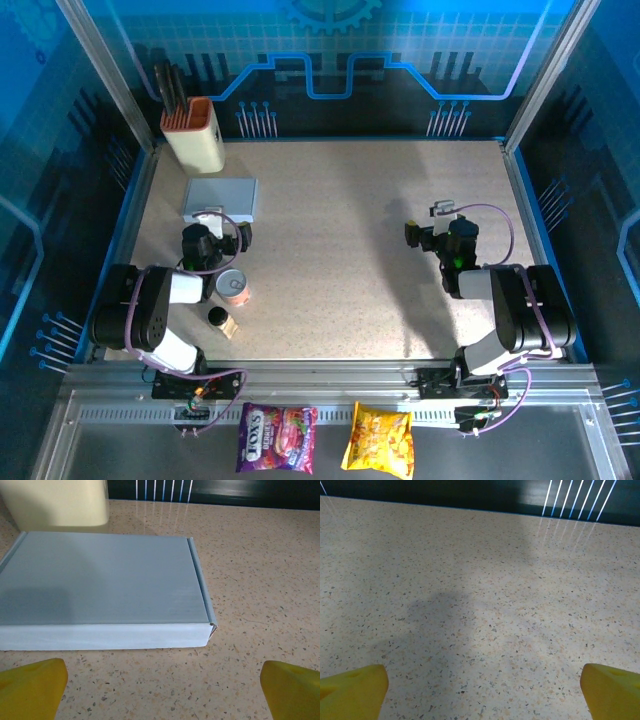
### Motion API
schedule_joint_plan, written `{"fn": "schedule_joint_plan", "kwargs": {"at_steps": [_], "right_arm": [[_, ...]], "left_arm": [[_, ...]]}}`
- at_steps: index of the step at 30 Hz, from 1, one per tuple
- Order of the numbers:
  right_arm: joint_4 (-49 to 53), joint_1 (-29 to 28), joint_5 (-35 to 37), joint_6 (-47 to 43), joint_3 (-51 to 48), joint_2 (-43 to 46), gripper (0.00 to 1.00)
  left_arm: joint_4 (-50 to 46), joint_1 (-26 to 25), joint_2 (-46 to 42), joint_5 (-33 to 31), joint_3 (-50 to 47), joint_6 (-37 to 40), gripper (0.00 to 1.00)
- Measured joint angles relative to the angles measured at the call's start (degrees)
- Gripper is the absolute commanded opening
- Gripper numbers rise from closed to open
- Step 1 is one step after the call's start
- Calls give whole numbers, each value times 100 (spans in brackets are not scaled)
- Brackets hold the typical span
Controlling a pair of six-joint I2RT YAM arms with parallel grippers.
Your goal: Fold the paper box
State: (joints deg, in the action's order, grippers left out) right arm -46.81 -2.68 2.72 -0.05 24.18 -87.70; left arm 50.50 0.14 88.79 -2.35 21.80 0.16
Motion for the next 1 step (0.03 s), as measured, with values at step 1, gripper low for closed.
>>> {"fn": "schedule_joint_plan", "kwargs": {"at_steps": [1], "right_arm": [[0,0,0,0,0,0,99]], "left_arm": [[0,0,0,0,0,0,100]]}}
